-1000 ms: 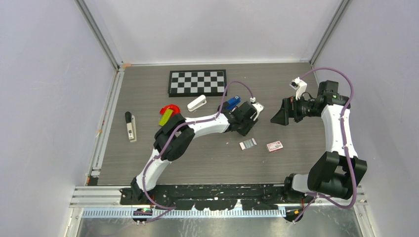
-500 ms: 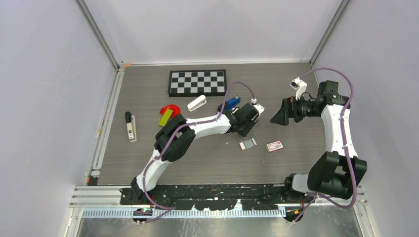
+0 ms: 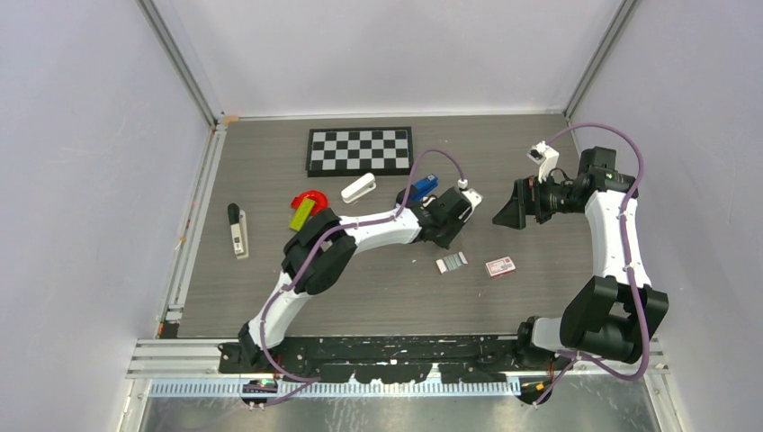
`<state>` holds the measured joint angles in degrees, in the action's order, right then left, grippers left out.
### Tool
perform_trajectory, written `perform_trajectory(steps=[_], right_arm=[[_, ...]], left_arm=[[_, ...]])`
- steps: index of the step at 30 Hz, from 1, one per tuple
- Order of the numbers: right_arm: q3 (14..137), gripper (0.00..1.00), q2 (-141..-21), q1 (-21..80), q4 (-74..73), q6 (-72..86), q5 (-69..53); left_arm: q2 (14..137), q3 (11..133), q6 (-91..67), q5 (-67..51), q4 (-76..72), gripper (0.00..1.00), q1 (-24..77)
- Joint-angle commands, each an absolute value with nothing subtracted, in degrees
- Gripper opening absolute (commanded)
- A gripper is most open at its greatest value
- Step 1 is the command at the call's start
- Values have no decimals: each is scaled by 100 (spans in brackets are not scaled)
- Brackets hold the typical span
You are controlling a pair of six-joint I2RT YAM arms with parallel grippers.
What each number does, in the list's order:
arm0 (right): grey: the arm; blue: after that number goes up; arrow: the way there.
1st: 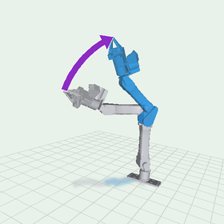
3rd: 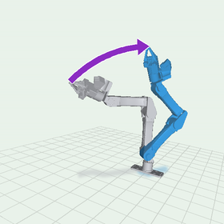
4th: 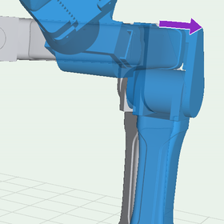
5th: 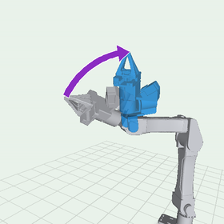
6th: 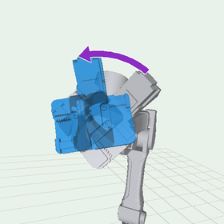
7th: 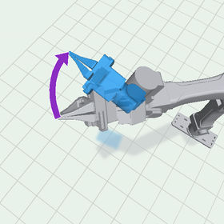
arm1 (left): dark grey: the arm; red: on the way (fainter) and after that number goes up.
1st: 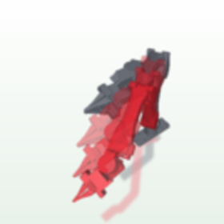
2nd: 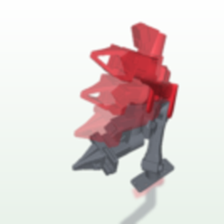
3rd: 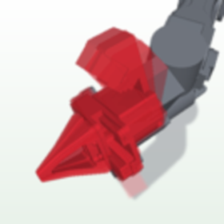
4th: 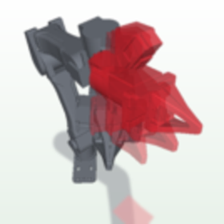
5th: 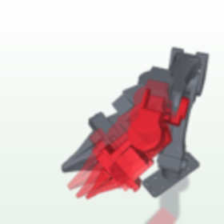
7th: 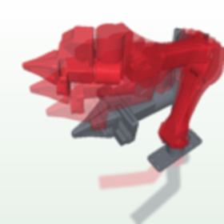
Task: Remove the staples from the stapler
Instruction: Pick up the staple from the center of the board.
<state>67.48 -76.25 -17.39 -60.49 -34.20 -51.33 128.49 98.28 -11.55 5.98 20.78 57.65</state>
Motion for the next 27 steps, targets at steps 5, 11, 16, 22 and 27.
perform_trajectory(steps=[5, 11, 16, 22, 27], right_arm=[[6741, 100, -7616, -1767, -6127, -3511, -5303], [6752, 100, -7664, -1767, -6299, -3701, -5471], [6709, 99, -7644, -1767, -6340, -3791, -5606], [6723, 100, -7679, -1728, -6669, -4166, -5990], [6833, 100, -7778, -1514, -7339, -4797, -6514]], left_arm=[[12379, 9259, -1312, 590, 1636, 7, 5788], [11684, 8426, -1612, 565, 762, 5, 5728], [11096, 7715, -2021, 394, 60, 5, 5544], [10249, 6570, -2721, -242, -1363, 5, 5297], [9420, 5263, -3637, -837, -3013, 4, 5117]])
